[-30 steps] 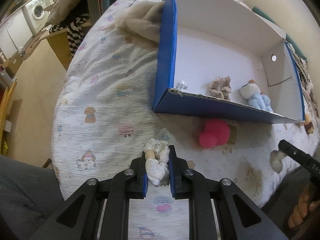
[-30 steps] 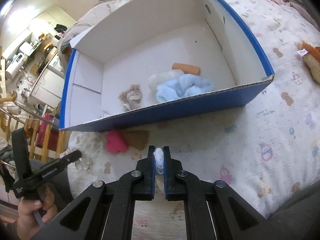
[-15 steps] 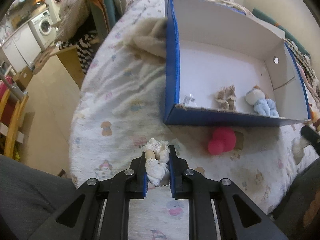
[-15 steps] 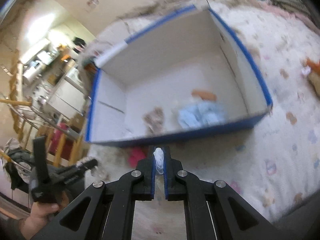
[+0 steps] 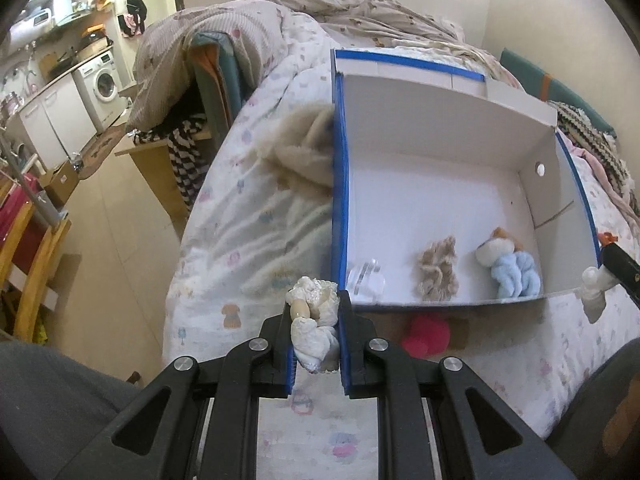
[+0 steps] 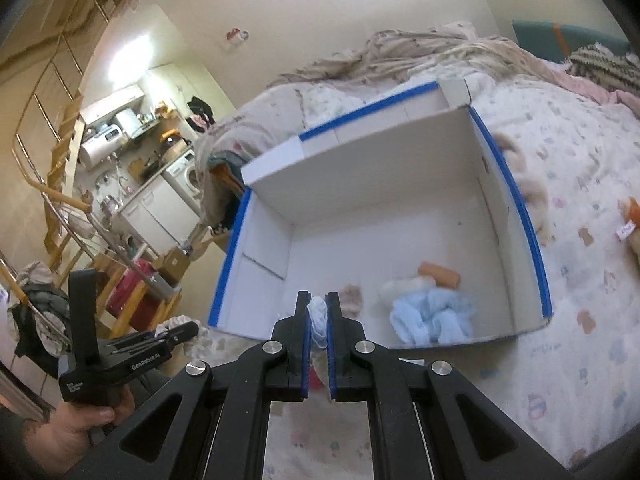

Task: Organize soft objects
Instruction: 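Carry the scrunchie with the left gripper while the right gripper carries the sock into the box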

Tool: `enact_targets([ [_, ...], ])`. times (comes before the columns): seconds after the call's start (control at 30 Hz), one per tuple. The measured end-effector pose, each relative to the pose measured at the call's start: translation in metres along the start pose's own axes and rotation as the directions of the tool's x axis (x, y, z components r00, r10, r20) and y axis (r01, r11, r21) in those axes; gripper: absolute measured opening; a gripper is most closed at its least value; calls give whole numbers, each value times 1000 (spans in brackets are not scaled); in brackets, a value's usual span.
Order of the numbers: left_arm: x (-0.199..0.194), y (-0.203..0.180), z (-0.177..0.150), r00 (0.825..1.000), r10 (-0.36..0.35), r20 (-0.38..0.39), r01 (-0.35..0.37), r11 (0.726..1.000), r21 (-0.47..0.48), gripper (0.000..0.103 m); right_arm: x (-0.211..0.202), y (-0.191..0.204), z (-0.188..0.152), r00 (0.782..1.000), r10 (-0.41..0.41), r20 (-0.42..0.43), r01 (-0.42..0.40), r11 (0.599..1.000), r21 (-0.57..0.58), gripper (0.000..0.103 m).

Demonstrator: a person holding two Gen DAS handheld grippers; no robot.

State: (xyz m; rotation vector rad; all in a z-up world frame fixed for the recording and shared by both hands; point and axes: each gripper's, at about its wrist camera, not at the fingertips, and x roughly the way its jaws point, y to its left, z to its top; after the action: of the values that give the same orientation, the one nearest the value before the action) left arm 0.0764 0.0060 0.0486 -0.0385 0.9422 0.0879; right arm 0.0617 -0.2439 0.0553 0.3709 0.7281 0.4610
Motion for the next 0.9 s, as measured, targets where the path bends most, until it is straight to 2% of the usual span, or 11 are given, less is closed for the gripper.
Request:
enact_targets([
  [0.3,2,-18,38,1000,6,31,-6,1000,4,15,19,-3,26,999,11,32,-9,999,-45,8],
  [0.5,11,-41,54,999,12,42,-13,999,36,15,37,-24,43,998,20,57,-18,999,-29,8],
  [0.73,31,-73,71,999,31,42,-36,992,124,15,56,-38,60,998,-34,59,36,999,-31,8],
  [0.9,43,-85,84,999,19,43,-25,992,123,15,69,-42,66,995,-86,45,88,995,-44,8],
])
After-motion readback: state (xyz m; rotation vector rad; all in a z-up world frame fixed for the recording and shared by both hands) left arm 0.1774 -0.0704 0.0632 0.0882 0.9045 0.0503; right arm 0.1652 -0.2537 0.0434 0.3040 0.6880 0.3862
